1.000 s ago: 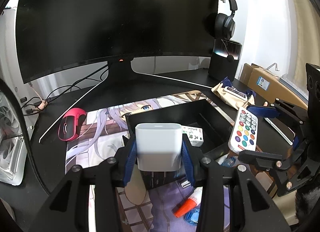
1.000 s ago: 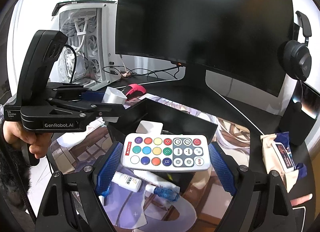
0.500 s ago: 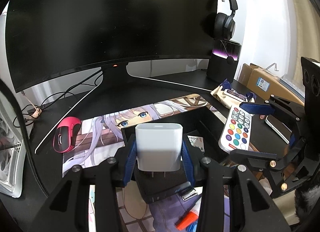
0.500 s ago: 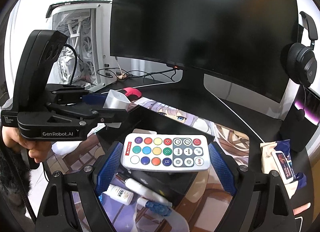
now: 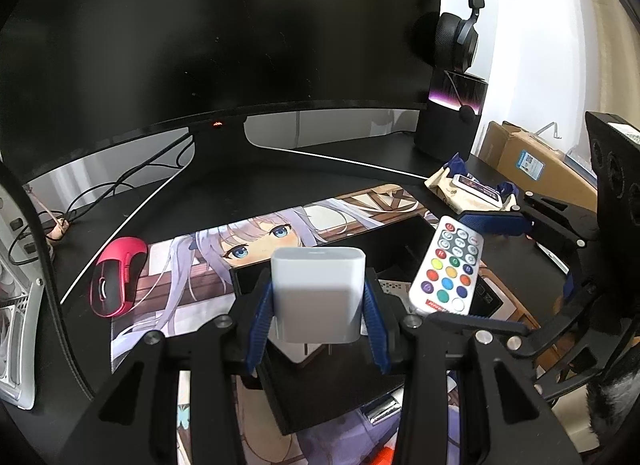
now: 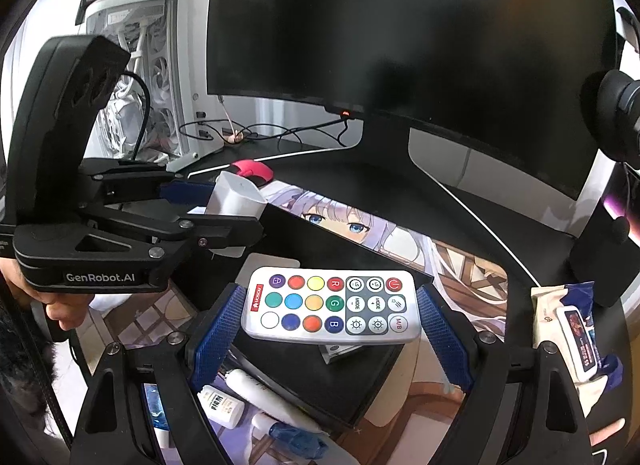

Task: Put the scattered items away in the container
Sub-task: 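Lower the remote into the box and open the right gripper while the left releases the charger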

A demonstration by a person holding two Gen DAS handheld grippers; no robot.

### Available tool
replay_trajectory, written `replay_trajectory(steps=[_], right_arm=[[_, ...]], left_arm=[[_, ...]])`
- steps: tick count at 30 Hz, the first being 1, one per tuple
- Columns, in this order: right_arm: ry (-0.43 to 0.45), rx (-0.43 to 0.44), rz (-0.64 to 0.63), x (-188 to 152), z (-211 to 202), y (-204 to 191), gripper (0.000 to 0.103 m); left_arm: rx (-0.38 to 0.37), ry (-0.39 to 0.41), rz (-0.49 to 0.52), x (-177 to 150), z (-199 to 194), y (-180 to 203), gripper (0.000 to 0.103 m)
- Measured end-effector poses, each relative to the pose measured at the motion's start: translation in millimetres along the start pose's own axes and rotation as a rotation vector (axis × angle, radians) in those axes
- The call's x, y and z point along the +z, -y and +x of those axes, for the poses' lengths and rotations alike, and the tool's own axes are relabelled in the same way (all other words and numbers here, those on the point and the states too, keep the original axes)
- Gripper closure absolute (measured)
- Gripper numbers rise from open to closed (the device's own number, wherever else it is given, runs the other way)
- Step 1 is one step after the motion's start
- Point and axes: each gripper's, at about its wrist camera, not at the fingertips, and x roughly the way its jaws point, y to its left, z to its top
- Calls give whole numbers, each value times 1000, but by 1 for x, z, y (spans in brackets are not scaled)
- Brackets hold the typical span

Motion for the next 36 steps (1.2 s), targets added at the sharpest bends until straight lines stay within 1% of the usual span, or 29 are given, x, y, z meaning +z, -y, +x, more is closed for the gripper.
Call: replay_trajectory(steps=[16, 36], right_arm=[[-76, 28, -40, -2, 29, -5, 16], [-109, 43, -38, 6, 46, -4, 16]], left_arm=[[-22, -33, 4, 3, 18, 0, 62], [-30, -62, 0, 5, 34, -3, 62]])
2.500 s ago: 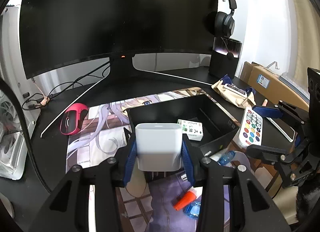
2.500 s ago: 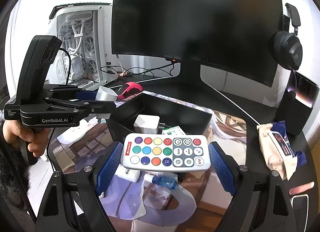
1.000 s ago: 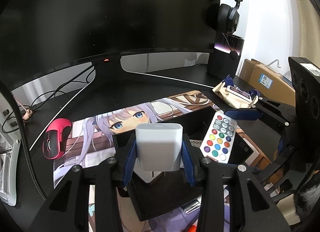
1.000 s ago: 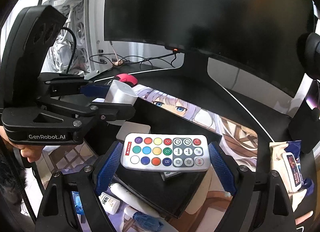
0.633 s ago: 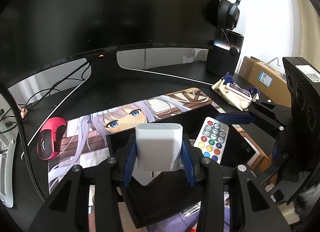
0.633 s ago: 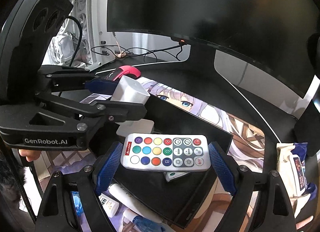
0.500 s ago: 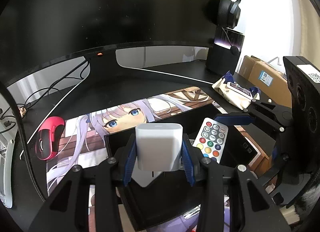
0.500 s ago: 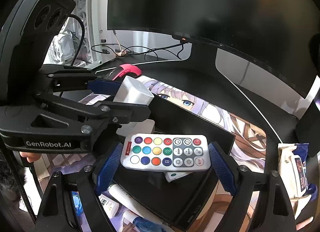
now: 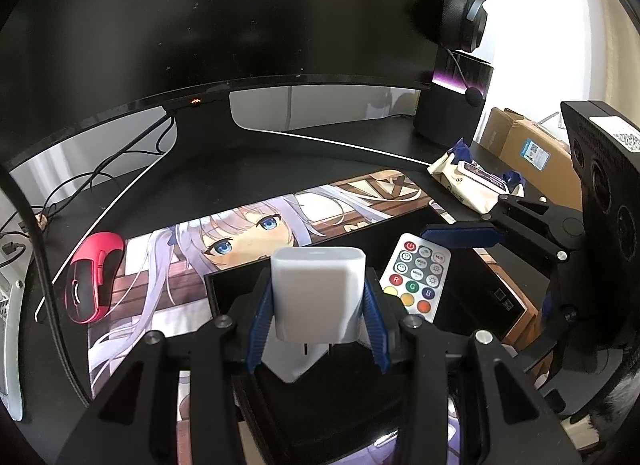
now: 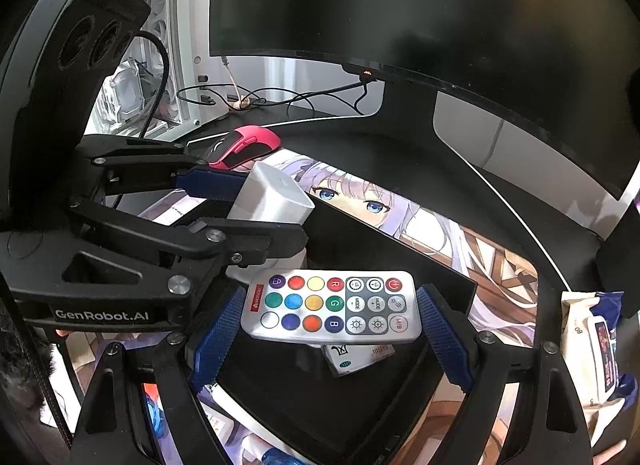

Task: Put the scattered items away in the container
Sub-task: 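Lower the remote into the box and open the right gripper while the left releases the charger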

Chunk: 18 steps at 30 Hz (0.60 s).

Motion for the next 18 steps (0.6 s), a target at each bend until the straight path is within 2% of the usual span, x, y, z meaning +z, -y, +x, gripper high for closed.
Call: replay_trajectory(steps=[12, 18], right_arm=[[-29, 6, -15, 1, 4, -3, 15], [-38, 1, -9, 0, 0, 0, 10]], left_arm=[[-6, -12, 0, 1, 7, -1, 62], [-3, -13, -1, 1, 7, -1, 62]])
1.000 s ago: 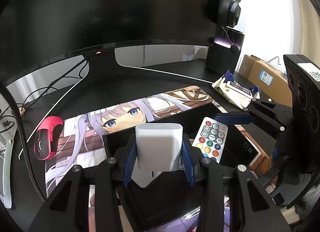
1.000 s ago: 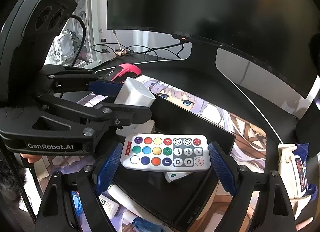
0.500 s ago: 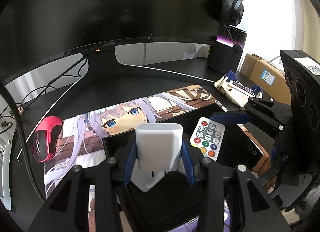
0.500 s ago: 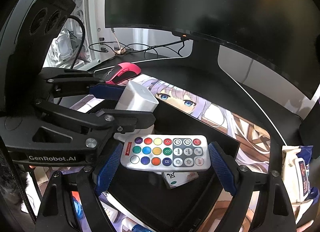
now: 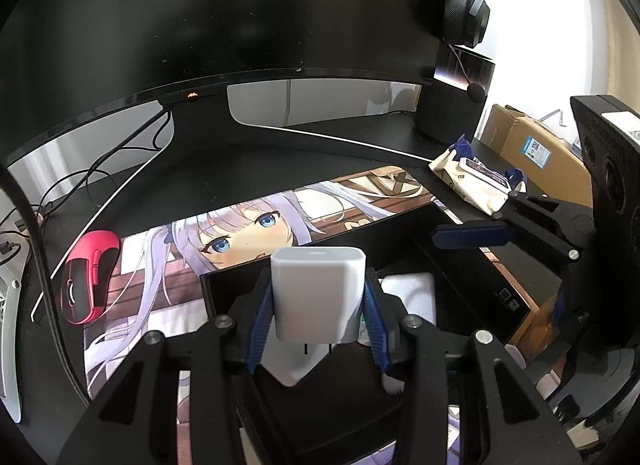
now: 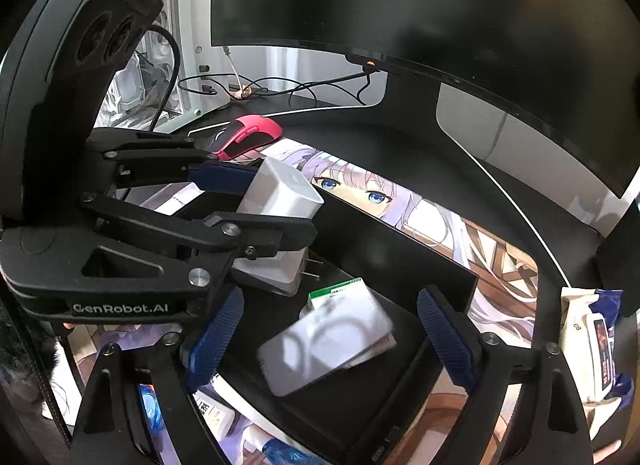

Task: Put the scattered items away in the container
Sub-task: 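Lower the remote into the box and open the right gripper while the left releases the charger, then withdraw both open grippers from the black box toward the bottles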

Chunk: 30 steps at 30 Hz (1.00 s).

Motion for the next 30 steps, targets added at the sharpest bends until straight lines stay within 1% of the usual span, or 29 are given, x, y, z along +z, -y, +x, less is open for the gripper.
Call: replay_trajectory(steps=[2, 21, 23, 24, 25, 28, 29, 30], right_arm=[[16, -6, -2, -1, -3, 1, 0], [73, -61, 21, -18, -43, 5, 1], [78, -65, 25, -21, -47, 6, 1], [81, -67, 28, -21, -48, 7, 0], [85, -68, 31, -22, -50, 8, 0], [93, -71, 38, -24, -54, 8, 0], [95, -70, 41, -25, -55, 8, 0], [96, -68, 43, -25, -56, 8, 0]], left_arm=[[0, 2, -4, 0, -1, -1, 62], [0, 12, 2, -2, -3, 4, 64], [5, 16, -5, -3, -6, 4, 62], [6, 19, -16, -3, -8, 3, 54], [9, 25, -29, -4, -11, 1, 37], [32, 79, -46, -9, -23, -2, 19], [42, 79, -48, -10, -26, -2, 13], [64, 73, -55, -11, -28, -3, 0]])
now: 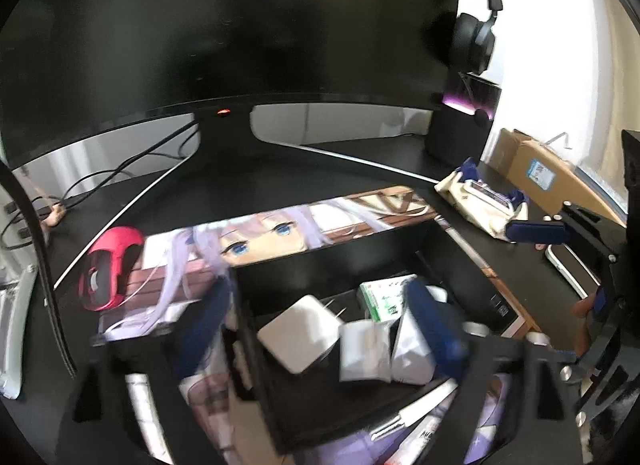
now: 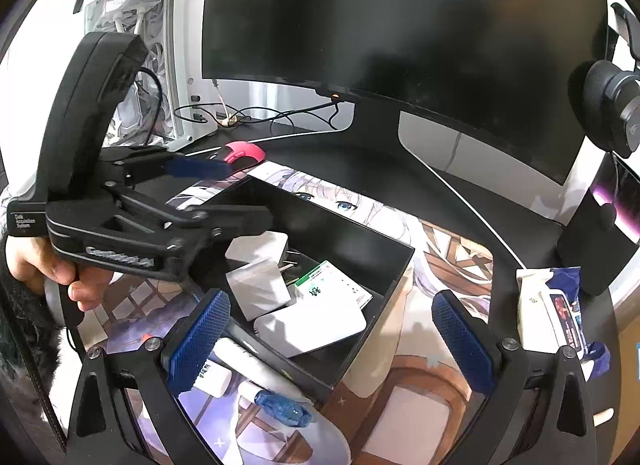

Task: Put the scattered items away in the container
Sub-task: 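Withdraw both open grippers from the black box toward the bottles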

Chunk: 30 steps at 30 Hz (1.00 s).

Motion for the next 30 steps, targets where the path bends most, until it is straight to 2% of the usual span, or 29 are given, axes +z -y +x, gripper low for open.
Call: replay_trajectory(steps=[3, 15, 30], right_arm=[[7, -1, 7, -1, -3, -1, 0], [47, -14, 65, -11, -20, -2, 0], [78, -32, 112, -42, -45, -6, 0]], left_arm=[[64, 14, 4, -6, -10, -1, 0], [140, 1, 18, -36, -35, 1, 0], [164, -21, 22, -76, -59, 4, 0]])
